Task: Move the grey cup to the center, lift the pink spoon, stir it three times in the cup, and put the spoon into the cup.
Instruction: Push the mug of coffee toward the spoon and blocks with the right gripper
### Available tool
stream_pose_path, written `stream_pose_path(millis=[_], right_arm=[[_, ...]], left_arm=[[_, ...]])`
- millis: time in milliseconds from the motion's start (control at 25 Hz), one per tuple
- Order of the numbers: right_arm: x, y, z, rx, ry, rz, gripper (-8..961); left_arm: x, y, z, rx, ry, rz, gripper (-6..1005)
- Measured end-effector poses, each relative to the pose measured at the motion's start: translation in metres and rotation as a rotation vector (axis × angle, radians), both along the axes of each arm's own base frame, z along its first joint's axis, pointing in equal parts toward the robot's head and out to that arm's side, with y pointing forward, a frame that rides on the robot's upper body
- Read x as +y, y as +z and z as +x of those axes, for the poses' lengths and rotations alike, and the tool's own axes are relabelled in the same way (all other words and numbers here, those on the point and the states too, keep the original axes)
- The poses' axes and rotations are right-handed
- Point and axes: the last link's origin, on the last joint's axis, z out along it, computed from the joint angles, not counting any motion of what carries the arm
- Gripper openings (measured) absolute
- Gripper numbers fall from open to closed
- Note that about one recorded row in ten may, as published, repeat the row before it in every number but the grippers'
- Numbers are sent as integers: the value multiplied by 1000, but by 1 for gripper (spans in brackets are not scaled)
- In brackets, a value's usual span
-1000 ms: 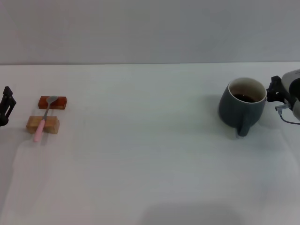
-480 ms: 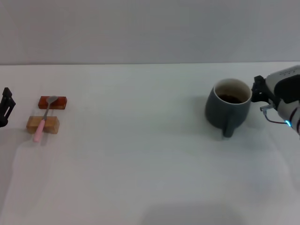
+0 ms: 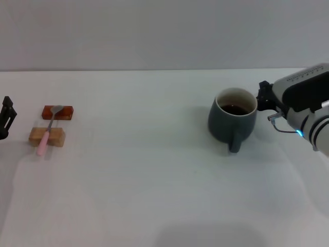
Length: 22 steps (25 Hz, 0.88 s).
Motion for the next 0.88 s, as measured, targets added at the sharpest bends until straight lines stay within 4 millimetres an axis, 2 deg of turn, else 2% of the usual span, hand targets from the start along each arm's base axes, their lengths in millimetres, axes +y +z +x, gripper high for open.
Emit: stream_pose_path(millis=[880], right_arm=[[-3, -36, -50, 17, 113, -133, 0]], left_arm=[[-2, 0, -2, 2, 7, 0, 833]])
